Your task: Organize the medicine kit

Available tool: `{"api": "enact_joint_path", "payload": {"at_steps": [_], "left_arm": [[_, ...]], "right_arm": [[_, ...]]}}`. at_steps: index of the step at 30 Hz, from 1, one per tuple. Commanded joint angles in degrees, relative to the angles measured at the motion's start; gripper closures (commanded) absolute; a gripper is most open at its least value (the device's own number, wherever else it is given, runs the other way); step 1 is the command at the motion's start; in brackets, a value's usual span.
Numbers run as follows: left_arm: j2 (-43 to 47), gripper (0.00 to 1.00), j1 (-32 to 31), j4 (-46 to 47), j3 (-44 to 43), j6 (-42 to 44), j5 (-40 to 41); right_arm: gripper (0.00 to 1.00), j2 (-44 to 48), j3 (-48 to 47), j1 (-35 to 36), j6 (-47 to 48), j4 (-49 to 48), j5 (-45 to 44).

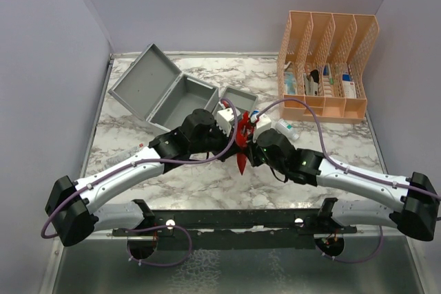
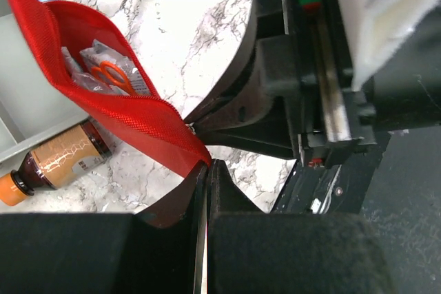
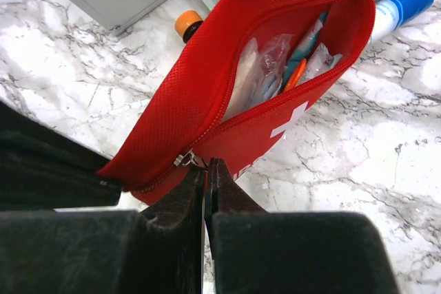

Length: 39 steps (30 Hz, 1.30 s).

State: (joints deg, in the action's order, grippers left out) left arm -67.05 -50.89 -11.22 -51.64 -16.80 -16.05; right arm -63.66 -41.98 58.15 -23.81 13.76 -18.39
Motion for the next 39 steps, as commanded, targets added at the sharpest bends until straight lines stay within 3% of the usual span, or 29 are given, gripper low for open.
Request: {"api": "enact_joint_path", "payload": {"at_steps": [1, 11, 24, 39], "left_arm": [[2.21, 1.00, -0.26, 0.24, -0.22, 2.34, -8.14], [2.68, 1.00, -0.26, -0.24, 1.32, 0.57, -8.06], [6.62, 1.00, -0.26, 0.18, 4.98, -1.03, -8.38], [9.15, 1.00, -0.26, -0.17, 10.47, -3.40, -6.71]], "right_arm": [[0.99, -3.54, -3.67, -0.76, -3.35, 9.89, -7.71], [0.99, -2.53, -4.68, -1.76, -8.17, 13.60, -12.18], [0.99, -3.86, -1.71, -6.86, -9.10, 9.68, -10.18], [0.99, -7.88, 2.39, -19.73, -2.10, -1.70, 0.89]]}}
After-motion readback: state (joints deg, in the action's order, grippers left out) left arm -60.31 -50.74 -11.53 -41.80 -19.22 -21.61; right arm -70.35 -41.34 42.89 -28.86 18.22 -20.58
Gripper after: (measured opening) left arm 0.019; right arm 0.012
